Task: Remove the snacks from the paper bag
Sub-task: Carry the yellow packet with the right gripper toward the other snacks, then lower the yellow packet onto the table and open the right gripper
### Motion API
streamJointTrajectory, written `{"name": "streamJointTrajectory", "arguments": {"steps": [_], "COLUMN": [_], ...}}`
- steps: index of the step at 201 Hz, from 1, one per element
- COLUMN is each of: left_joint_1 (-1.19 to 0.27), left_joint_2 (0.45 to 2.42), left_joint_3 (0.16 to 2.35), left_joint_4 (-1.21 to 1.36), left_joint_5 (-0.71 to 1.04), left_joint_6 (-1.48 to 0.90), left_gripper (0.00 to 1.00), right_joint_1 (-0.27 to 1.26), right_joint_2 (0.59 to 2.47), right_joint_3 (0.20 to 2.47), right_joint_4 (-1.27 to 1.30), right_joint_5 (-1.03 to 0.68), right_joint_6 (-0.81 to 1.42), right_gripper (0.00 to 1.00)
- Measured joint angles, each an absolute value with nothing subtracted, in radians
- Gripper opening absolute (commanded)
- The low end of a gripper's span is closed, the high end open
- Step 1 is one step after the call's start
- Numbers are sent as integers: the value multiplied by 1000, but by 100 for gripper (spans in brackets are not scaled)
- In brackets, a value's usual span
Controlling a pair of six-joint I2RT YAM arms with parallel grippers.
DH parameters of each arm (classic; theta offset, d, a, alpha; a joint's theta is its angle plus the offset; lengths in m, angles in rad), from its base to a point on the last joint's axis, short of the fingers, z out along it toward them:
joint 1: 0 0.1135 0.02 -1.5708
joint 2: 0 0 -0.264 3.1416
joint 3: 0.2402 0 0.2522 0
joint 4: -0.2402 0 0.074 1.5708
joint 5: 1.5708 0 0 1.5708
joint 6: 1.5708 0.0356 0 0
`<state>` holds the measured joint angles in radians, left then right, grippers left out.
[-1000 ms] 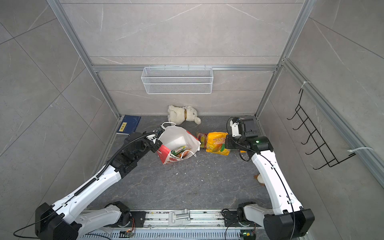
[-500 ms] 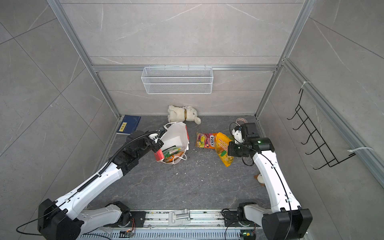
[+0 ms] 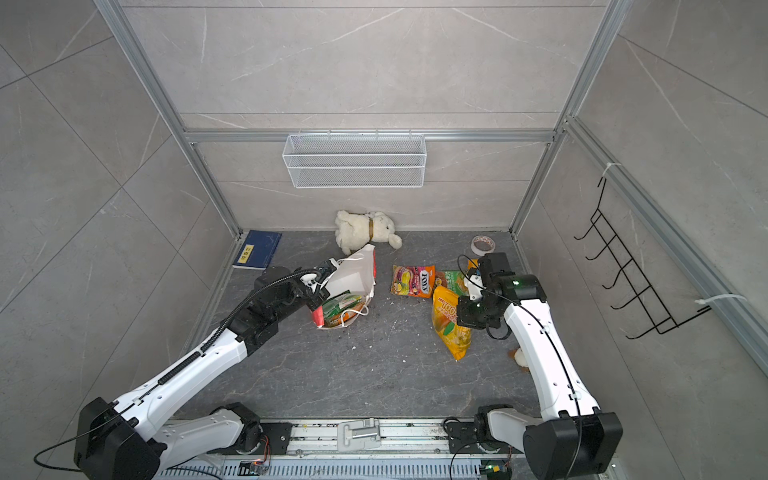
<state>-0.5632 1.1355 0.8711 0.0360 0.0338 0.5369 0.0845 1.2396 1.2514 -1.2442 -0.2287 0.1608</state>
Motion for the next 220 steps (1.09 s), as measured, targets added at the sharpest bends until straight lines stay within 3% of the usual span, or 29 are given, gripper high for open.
{"name": "streamJointTrajectory", "arguments": {"steps": [38, 118, 192, 220], "left_joint_1": [-563, -563, -563, -563], "left_joint_2": [1135, 1134, 1126, 1131], "left_joint_3": [842, 817, 805, 805], "left_joint_4": [74, 108, 128, 131], "left_joint_5": [43, 61, 63, 65], "left_joint_6": [528, 516, 508, 505], "left_gripper": [0, 0, 0, 0], "right_joint_1": [81, -55, -120, -119], "right_joint_2": [1262, 1208, 1192, 1174], "right_joint_3": [1192, 948, 923, 885], "right_joint_4": [-1182, -781, -739, -699], "right_joint_5": [-223, -300, -392, -506], "right_joint_6": [207, 472, 498, 535], "right_gripper": [0, 0, 0, 0]}}
